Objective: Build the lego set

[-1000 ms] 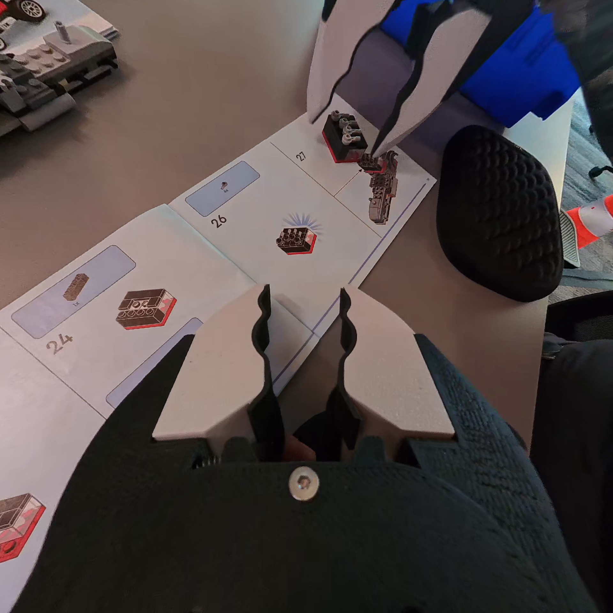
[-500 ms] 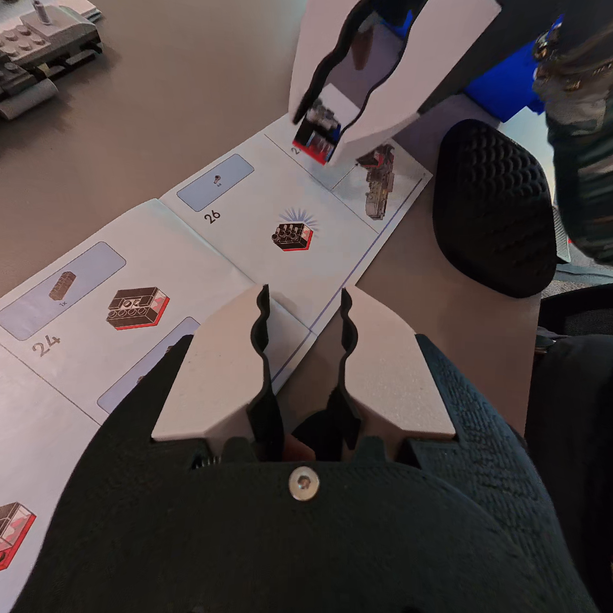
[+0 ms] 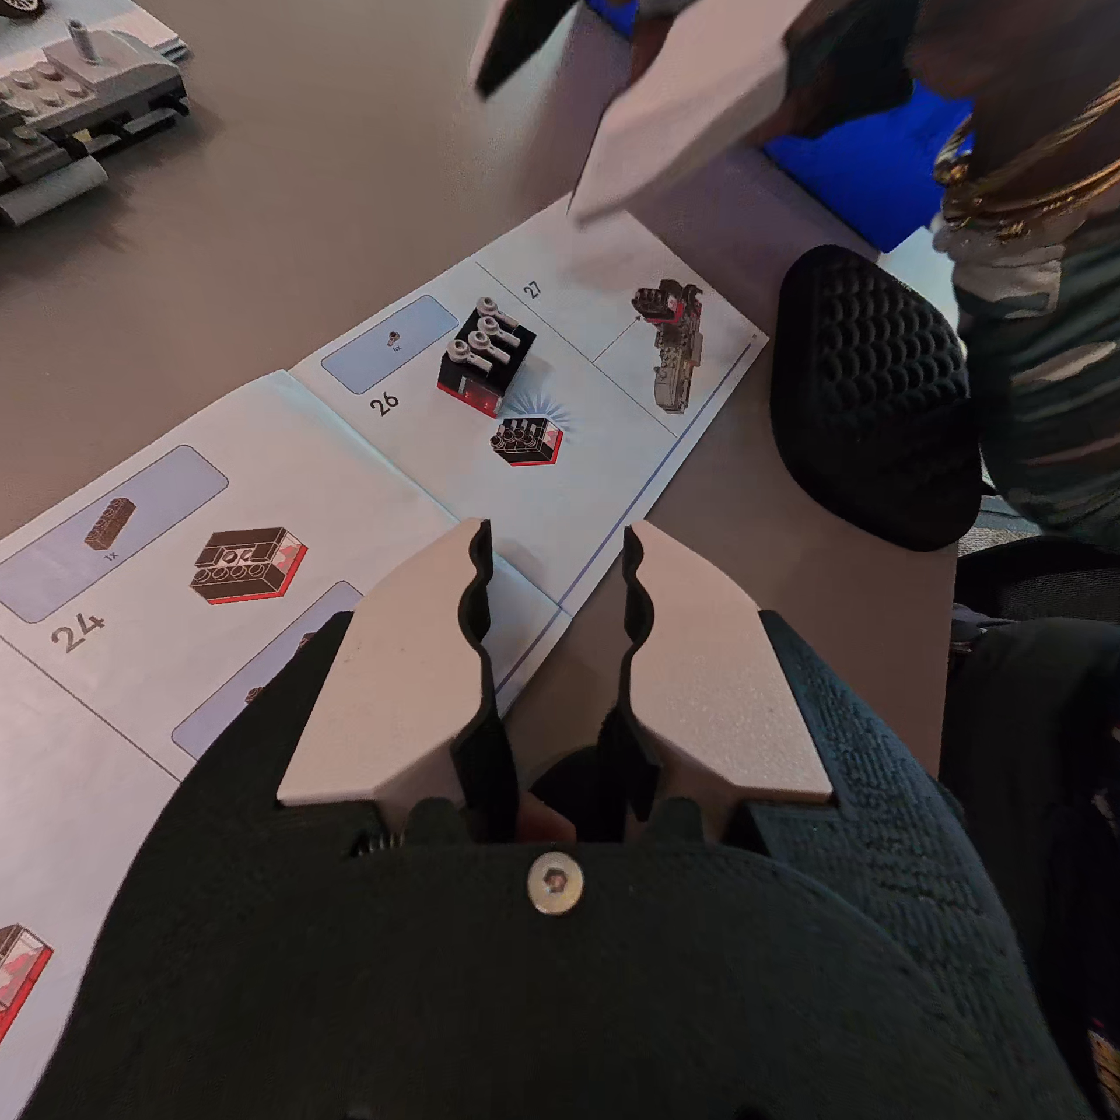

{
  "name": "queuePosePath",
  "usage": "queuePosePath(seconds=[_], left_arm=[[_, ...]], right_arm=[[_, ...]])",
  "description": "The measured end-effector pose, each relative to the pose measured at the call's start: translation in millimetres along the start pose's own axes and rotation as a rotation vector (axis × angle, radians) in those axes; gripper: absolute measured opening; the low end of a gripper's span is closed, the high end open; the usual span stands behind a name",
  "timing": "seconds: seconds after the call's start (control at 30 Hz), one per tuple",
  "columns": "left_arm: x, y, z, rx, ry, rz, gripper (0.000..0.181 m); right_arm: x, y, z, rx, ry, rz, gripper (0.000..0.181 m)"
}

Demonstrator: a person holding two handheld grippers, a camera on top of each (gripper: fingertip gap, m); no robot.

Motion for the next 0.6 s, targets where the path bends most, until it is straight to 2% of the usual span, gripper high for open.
queuePosePath(seconds=[0.07, 0.13, 0.33, 0.47, 0.6], left_arm=[[0, 0, 0, -0.001, -0.001, -0.004, 0.041], [0, -1, 0, 0.000, -0.001, -0.007, 0.041], [-2, -2, 2, 0.013, -0.023, -0.006, 0.041], [-2, -2, 3, 0.021, -0.030, -0.001, 0.041], [-2, -2, 2, 0.015, -0.021, -0.003, 0.041]], right_arm=[[-9, 14, -25, -0.120, 0.142, 0.034, 0.046], [-30, 17, -43, -0.193, 0.185, 0.078, 0.042], [-94, -20, -56, -0.185, -0.067, 0.025, 0.037], [-106, -34, -49, -0.146, -0.124, -0.017, 0.035], [-112, -23, -50, -0.133, -0.126, 0.041, 0.032]])
Point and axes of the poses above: each gripper's, where its closed fingertips meet, z out along the fingers, x out of its top, y = z × x across the jaws, the point moved 4 cm from there along -z, back along the fingers, and after that the axes turned 10 degrees about y, right-handed, at the moved point
